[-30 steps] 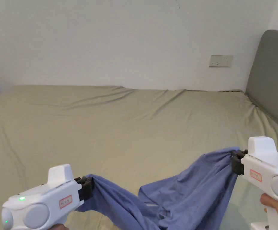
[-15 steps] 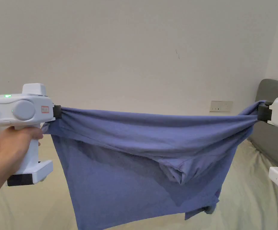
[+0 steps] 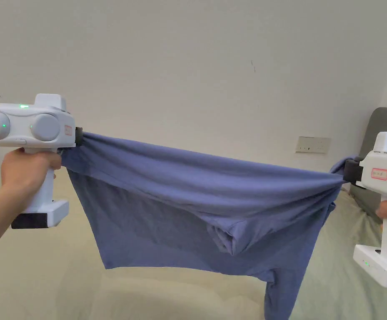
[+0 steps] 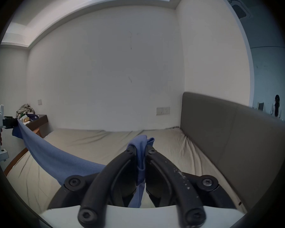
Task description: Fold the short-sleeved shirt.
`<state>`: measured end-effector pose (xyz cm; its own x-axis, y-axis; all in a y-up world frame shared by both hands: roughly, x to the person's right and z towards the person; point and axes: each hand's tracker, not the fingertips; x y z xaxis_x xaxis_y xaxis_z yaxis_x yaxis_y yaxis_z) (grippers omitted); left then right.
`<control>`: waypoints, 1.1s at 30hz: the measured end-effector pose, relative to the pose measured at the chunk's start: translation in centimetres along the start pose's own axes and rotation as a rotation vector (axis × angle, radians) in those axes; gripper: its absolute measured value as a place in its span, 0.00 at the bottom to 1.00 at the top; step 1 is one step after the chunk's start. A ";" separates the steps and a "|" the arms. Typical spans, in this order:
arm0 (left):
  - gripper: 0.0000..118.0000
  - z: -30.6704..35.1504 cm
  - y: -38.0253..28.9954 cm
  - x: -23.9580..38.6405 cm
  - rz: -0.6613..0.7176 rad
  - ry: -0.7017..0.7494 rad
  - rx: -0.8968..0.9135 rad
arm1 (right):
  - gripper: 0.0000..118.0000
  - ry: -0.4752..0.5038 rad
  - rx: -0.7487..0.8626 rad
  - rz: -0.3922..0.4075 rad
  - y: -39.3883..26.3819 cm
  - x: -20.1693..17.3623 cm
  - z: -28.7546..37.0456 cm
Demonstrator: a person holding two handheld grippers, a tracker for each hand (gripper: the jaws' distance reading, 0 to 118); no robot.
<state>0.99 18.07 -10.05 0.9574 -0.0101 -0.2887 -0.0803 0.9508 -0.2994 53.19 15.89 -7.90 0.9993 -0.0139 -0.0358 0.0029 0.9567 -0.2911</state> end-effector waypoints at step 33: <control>0.03 22.3 -46.2 -15.4 0.042 -0.038 -0.737 | 0.08 -0.004 -0.652 -0.156 -43.2 3.0 21.0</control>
<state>-3.84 -18.77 28.48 0.9571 0.0453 -0.2861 -0.2703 0.4954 -0.8255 56.91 -19.34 24.63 0.9891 -0.1359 0.0569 0.1253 0.5722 -0.8105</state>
